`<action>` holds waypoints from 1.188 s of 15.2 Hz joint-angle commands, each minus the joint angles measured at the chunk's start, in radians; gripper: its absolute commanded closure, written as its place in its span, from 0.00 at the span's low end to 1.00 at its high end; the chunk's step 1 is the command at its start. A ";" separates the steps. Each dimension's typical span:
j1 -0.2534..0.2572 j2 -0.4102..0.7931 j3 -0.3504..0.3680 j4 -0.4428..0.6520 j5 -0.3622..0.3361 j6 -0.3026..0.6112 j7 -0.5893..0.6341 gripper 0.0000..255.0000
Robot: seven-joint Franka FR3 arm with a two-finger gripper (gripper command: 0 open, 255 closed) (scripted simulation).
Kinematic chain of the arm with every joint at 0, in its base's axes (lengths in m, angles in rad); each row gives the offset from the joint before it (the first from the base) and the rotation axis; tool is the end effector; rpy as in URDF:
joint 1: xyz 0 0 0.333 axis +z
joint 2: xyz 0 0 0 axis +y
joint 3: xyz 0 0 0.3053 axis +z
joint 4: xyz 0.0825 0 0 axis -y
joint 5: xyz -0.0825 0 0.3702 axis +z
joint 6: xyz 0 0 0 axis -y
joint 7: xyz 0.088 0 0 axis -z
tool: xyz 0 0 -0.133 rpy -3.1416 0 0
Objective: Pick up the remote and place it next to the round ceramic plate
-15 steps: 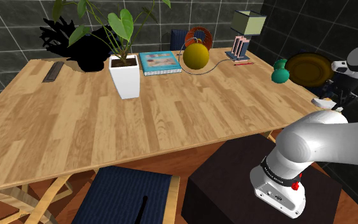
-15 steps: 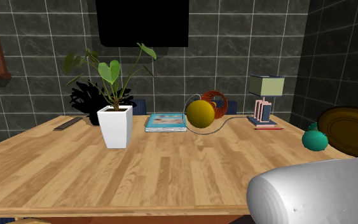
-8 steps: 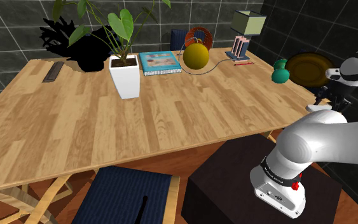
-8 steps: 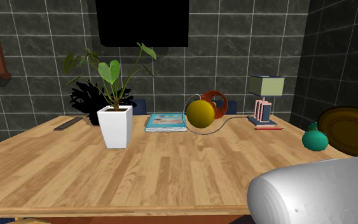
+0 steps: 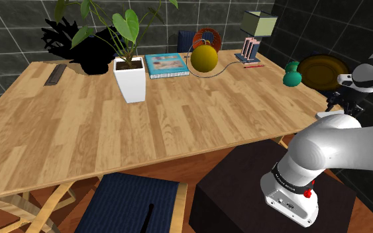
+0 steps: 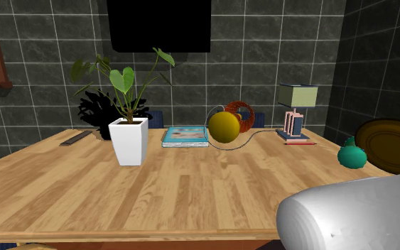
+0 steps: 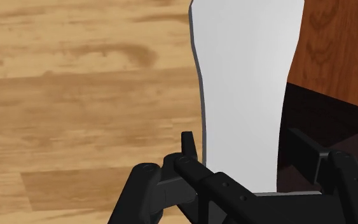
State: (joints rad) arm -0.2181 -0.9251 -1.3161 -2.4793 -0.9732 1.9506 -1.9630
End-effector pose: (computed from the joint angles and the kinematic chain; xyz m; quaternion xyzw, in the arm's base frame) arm -0.0172 -0.4274 0.3160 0.8635 0.5043 0.0004 0.0107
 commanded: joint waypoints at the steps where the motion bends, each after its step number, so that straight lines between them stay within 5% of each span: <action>1: 0.000 0.000 0.000 0.000 0.000 0.000 0.000 1.00; 2: 0.000 0.000 0.000 0.000 0.000 0.000 0.000 0.00; 7: 0.000 0.000 0.000 0.000 0.000 0.000 0.000 0.00; 11: -0.038 -0.017 0.125 0.052 0.084 -0.107 -0.028 0.00; 18: -0.038 -0.017 0.124 0.052 0.083 -0.108 -0.028 0.00</action>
State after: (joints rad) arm -0.2557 -0.9426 -1.1918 -2.4277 -0.8899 1.8430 -1.9909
